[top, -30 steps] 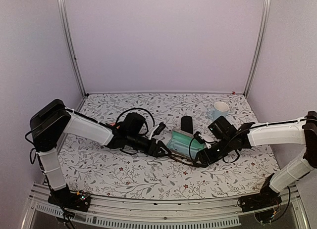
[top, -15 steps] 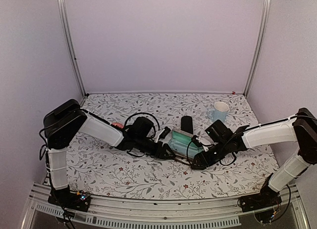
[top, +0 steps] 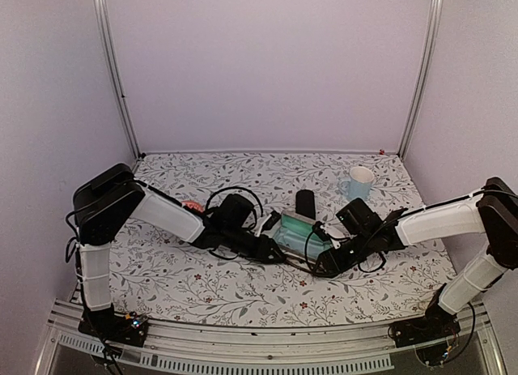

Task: Organize the sunglasses
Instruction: Pick up the sunglasses from the center of the board.

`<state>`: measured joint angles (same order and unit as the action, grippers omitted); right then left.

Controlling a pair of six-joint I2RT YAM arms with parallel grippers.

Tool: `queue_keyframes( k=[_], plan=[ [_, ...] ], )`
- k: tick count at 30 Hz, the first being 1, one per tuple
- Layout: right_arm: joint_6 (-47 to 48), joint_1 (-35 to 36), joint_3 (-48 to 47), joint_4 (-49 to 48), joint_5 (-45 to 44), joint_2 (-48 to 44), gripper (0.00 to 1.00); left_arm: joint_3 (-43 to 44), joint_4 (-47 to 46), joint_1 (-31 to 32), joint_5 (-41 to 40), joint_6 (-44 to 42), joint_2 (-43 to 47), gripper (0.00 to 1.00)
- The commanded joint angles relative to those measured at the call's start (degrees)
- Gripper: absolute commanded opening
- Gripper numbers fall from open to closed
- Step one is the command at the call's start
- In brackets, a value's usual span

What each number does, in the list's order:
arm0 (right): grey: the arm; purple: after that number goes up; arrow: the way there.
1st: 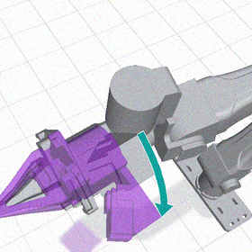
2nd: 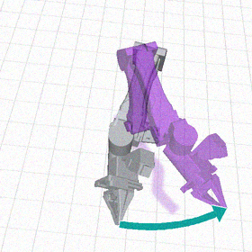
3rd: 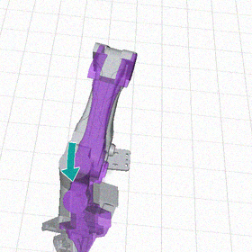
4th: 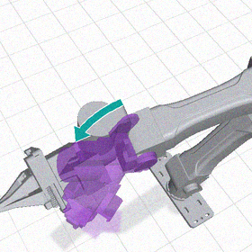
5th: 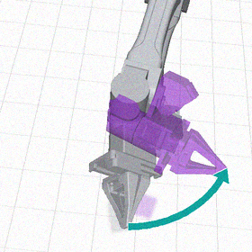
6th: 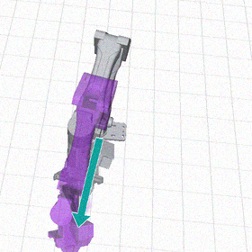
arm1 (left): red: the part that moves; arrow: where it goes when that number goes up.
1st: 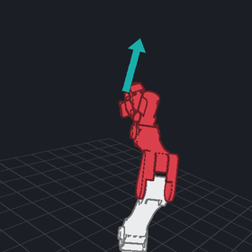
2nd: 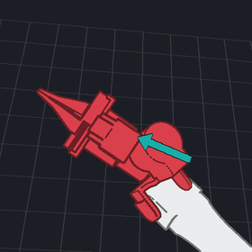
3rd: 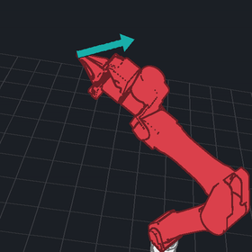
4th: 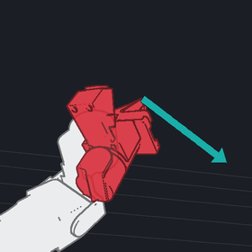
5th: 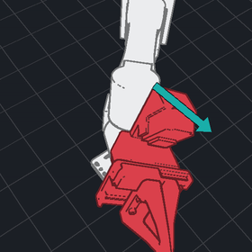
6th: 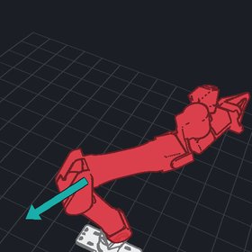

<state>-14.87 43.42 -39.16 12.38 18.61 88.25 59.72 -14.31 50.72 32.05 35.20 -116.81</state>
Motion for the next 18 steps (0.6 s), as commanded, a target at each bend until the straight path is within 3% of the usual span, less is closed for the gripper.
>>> queue_keyframes(
  k=[1, 18],
  plan=[
    [-1.50, -0.35, 1.94, -0.57, 0.46, 1.06, 0.54, -1.56, -0.20, 0.72, -0.38, -0.63, 0.37, 0.31],
    [-2.44, 1.26, 3.21, -2.03, -1.29, 0.25, 0.53, -2.63, -4.62, 0.38, 0.75, 2.06, -0.49, 0.09]
  ],
)
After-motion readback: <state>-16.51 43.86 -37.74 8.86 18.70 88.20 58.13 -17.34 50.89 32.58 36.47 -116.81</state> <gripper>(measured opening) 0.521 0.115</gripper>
